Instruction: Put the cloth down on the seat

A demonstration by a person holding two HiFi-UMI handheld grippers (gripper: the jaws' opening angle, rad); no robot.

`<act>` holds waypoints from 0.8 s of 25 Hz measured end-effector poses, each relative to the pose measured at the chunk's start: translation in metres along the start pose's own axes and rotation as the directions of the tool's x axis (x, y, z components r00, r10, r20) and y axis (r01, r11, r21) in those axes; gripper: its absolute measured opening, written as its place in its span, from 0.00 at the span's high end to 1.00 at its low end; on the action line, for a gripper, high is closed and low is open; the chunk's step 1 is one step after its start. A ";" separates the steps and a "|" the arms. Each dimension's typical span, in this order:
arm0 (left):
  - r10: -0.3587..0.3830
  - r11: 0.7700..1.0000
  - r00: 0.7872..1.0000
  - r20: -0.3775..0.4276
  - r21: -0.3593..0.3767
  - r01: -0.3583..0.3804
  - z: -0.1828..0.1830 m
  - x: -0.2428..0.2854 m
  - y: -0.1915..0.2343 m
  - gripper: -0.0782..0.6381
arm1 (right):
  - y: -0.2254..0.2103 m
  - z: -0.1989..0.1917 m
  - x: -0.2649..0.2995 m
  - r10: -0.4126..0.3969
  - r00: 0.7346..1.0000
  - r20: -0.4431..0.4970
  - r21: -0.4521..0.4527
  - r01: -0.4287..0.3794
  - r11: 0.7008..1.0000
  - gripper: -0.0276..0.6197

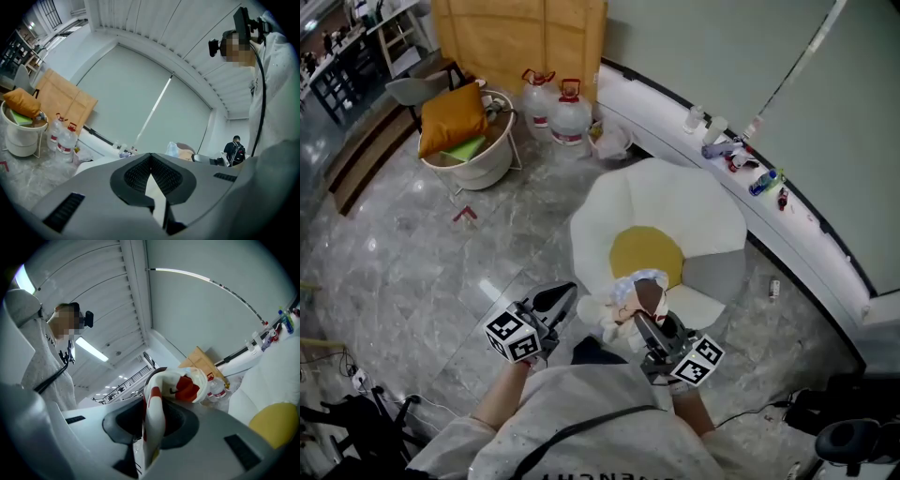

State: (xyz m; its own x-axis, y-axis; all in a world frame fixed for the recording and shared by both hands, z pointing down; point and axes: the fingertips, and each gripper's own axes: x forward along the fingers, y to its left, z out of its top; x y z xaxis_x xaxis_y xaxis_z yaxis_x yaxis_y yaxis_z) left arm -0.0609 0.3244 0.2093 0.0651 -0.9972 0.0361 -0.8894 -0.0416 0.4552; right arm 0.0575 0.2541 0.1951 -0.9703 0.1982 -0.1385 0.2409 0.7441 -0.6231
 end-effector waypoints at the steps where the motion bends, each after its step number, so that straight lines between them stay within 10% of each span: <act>1: -0.008 1.000 1.000 -0.011 0.000 0.008 0.001 0.010 0.003 0.87 | -0.007 0.006 0.002 -0.002 1.000 0.001 -0.002 0.002 1.000 0.82; 20: -0.187 0.982 0.972 -0.144 -0.014 0.187 0.000 0.125 0.023 0.87 | -0.078 0.060 -0.003 -0.150 0.976 0.155 -0.030 0.157 0.987 0.82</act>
State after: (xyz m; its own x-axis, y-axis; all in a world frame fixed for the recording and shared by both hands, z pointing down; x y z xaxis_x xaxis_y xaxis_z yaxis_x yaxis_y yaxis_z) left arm -0.0727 0.1993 0.2244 0.2946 -0.9525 0.0779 -0.8552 -0.2263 0.4664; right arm 0.0408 0.1575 0.1980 -0.9869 -0.0172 -0.1607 0.0863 0.7848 -0.6137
